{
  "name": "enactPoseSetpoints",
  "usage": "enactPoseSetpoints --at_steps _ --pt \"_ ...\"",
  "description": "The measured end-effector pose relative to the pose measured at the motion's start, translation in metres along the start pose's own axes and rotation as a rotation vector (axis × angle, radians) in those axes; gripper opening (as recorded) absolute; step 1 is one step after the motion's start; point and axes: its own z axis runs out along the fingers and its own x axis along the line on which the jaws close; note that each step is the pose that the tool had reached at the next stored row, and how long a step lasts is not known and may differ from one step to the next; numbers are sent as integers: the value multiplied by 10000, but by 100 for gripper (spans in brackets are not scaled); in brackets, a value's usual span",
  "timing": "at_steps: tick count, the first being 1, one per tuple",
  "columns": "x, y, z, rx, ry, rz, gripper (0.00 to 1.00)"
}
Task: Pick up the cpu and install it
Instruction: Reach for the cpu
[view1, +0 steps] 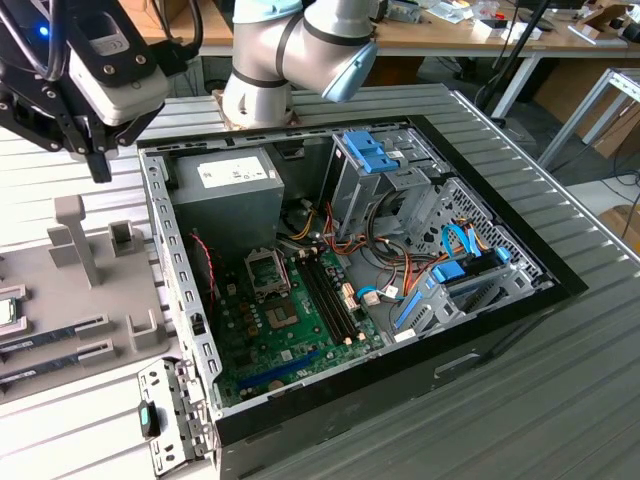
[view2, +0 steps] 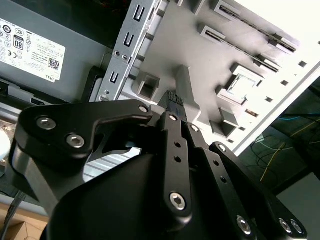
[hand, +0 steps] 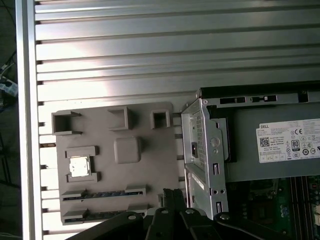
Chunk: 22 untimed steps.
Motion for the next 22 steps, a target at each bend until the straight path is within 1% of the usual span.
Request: enactPoseSetpoints --at_steps 22 --pt "67 -5 4 0 0 0 11"
